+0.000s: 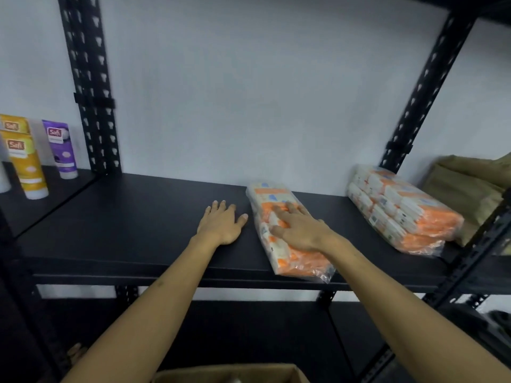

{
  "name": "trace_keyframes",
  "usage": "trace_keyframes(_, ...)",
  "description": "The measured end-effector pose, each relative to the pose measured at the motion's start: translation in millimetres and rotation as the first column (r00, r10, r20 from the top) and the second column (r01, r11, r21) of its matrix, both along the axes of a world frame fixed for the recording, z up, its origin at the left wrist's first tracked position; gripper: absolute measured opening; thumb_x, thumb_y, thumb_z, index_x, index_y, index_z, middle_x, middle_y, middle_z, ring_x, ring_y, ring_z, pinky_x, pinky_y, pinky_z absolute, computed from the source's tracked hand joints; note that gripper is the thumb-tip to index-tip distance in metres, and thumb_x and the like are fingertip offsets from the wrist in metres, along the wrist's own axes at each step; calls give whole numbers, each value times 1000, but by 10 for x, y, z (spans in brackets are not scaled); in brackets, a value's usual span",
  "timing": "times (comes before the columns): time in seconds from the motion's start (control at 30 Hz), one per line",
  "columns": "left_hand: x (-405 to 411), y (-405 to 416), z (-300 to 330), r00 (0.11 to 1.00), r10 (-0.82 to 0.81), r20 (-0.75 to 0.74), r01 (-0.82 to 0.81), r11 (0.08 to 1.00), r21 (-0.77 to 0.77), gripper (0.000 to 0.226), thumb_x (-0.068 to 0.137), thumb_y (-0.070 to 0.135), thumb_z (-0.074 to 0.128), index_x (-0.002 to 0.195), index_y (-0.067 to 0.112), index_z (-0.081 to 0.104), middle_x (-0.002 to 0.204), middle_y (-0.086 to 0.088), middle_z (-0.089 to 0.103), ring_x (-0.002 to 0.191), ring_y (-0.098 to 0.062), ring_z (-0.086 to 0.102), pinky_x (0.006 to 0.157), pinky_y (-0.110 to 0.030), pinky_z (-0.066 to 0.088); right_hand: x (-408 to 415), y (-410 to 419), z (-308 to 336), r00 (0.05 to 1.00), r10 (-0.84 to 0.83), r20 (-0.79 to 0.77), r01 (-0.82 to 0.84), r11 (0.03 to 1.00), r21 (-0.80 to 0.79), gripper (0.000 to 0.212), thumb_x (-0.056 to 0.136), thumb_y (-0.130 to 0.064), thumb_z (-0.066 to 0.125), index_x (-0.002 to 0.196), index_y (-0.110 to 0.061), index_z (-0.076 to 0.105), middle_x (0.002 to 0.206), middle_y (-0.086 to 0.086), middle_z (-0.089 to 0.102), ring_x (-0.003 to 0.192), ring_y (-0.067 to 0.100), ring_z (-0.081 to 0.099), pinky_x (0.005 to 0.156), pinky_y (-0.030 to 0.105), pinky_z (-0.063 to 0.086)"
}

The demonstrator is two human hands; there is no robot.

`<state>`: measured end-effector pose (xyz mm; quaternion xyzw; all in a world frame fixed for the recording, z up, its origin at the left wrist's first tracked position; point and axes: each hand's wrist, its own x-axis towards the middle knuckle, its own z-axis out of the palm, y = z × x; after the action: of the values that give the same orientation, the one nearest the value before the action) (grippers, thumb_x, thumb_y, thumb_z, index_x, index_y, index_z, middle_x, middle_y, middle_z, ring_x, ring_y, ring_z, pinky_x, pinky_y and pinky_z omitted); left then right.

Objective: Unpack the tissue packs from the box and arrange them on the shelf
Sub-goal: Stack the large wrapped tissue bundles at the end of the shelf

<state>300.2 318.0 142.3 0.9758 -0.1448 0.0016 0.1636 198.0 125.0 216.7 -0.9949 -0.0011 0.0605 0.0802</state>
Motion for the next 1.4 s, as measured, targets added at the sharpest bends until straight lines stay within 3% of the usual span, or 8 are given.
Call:
trace_keyframes(0.1, -30, -17, -5, 999, -8, 42, 8, 1000, 12, 65, 106, 54, 28, 155, 13, 36, 165, -15, 27, 154, -36, 16, 126, -48, 15, -132, -249, 105, 999, -21, -28, 23, 999, 45, 66, 94, -56, 50, 155, -38, 31, 166, -4, 21, 152, 22, 22, 118, 59, 24)
trace_keyframes(0.2, -46, -34, -11, 996, -13, 84, 11, 1000, 16, 59, 105, 52, 33, 147, 13, 46, 154, -14, 43, 147, -37, 30, 121, -50, 25, -140, -293, 277, 981, -154, 115, 133, 977, 166, 69, 78, -68, 59, 129, -21, 61, 136, 3, 58, 123, 26, 56, 103, 49, 47)
trace_keyframes(0.4, -85, 1, 11, 996, -5, 94, 7, 1000, -15, 54, 106, 47, 36, 146, 14, 48, 151, -11, 47, 144, -34, 36, 119, -47, 29, -5, -199, 119, 964, -266, 16, 266, 964, -6, 122, 63, -80, 68, 157, -40, 2, 164, 6, 9, 148, 43, 18, 109, 67, 28)
trace_keyframes(0.6, -55, -47, 35, 998, 12, 64, -7, 997, -72, 51, 104, 46, 43, 143, 15, 52, 148, -10, 51, 141, -33, 38, 119, -48, 29, 5, -446, 75, 951, -307, 30, 306, 951, 34, 86, 71, -62, 66, 145, -40, 30, 142, 9, 37, 129, 38, 43, 101, 53, 41)
trace_keyframes(0.87, -190, -641, 77, 998, -54, -37, 50, 992, -113, 47, 102, 32, 48, 149, 25, 45, 164, -14, 26, 154, -39, 11, 123, -59, 5, -61, -890, 57, 953, -303, -26, 304, 952, 44, 104, 66, -71, 67, 152, -56, 11, 155, 6, 29, 137, 41, 38, 107, 58, 38)
trace_keyframes(1.07, -203, -1213, 142, 985, -160, -67, 153, 983, -103, 53, 100, 26, 51, 152, 21, 39, 165, -18, 21, 155, -35, 10, 125, -56, 6, -86, -1000, 115, 932, -353, 80, 336, 925, 177, 104, 58, -75, 58, 153, -48, 26, 153, 3, 39, 135, 33, 44, 105, 53, 43)
trace_keyframes(1.2, -185, -1493, 215, 977, -200, -66, 198, 979, -43, 67, 100, 29, 52, 160, 18, 23, 168, -19, 10, 156, -36, 4, 124, -57, 4, -165, -1193, 277, 897, -388, 210, 301, 886, 353, 93, 72, -63, 64, 156, -44, 27, 157, -1, 41, 141, 28, 43, 107, 46, 44)
trace_keyframes(1.4, -131, -1909, 276, 965, -259, -40, 257, 966, -39, 72, 105, 40, 46, 163, 18, 10, 170, -14, 4, 157, -32, -1, 126, -54, 2, -167, -1525, 944, 827, -367, 426, 220, 909, 355, 86, 70, -65, 63, 150, -42, 39, 141, 4, 56, 121, 28, 57, 98, 44, 50)
